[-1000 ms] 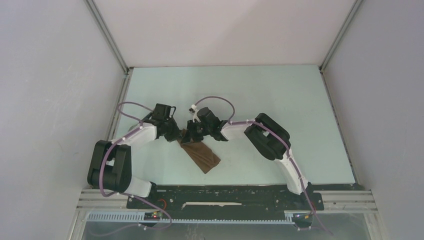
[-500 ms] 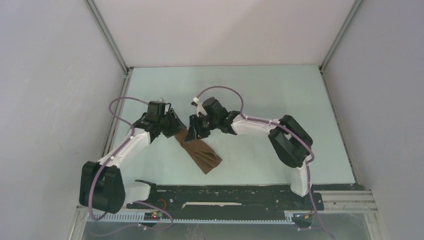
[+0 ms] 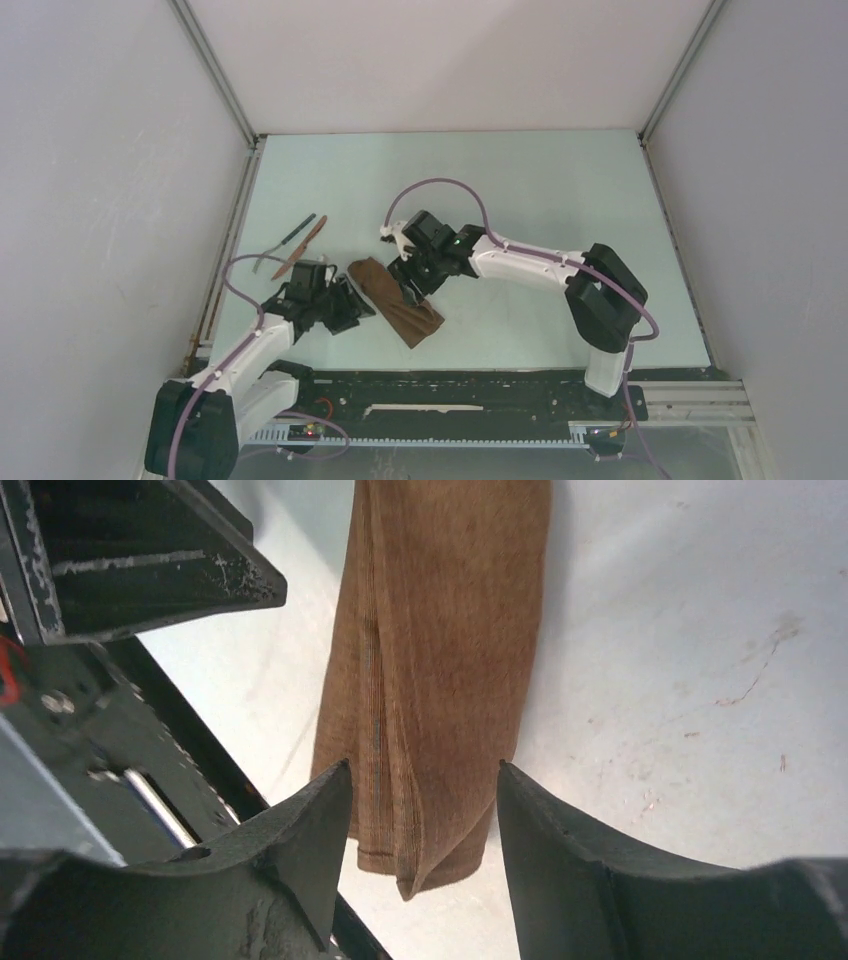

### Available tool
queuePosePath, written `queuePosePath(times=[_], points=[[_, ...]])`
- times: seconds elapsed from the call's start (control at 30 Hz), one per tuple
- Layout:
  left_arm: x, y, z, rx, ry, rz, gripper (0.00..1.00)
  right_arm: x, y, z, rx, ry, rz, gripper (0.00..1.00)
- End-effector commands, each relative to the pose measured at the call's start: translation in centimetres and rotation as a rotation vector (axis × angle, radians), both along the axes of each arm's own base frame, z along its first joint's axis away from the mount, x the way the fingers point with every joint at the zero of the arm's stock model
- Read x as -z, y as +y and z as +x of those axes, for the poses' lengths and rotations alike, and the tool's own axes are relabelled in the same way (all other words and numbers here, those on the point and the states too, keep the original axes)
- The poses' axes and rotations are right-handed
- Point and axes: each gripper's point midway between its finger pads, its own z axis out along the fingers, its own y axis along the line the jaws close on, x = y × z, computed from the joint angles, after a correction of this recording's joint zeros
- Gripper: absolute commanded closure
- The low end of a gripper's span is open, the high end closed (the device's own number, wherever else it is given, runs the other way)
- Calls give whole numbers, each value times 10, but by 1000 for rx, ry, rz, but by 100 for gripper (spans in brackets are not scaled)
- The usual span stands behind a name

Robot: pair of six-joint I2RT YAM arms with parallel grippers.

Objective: Fold the napkin into a case and place the utensils inside
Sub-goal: Smooth out the smaller rectangle-folded napkin at the center of the board.

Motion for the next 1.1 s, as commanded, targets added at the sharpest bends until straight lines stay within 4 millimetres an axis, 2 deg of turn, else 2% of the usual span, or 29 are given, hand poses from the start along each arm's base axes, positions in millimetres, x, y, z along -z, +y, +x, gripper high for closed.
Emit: queuePosePath(times=[0.0,0.13,0.23,0.53,0.9,1.07], points=[[-1,-32,-8,24,-1,-199,44,-1,-12,-3,-96,-168,-153,37],[10,-43,-14,36,19,-215,47,5,-4,-11,-135,-219,-220,36],[17,-49,-18,36,42,-228,56,11,4,-21,-167,-217,-238,35],[22,-49,-16,-1,36,-245,71,22,15,-25,-168,-299,-284,34],[24,-50,-13,-15,38,-251,78,40,22,-30,-155,-375,-348,39],[27,-50,-15,-15,47,-247,80,39,23,-25,-120,-416,-361,47]])
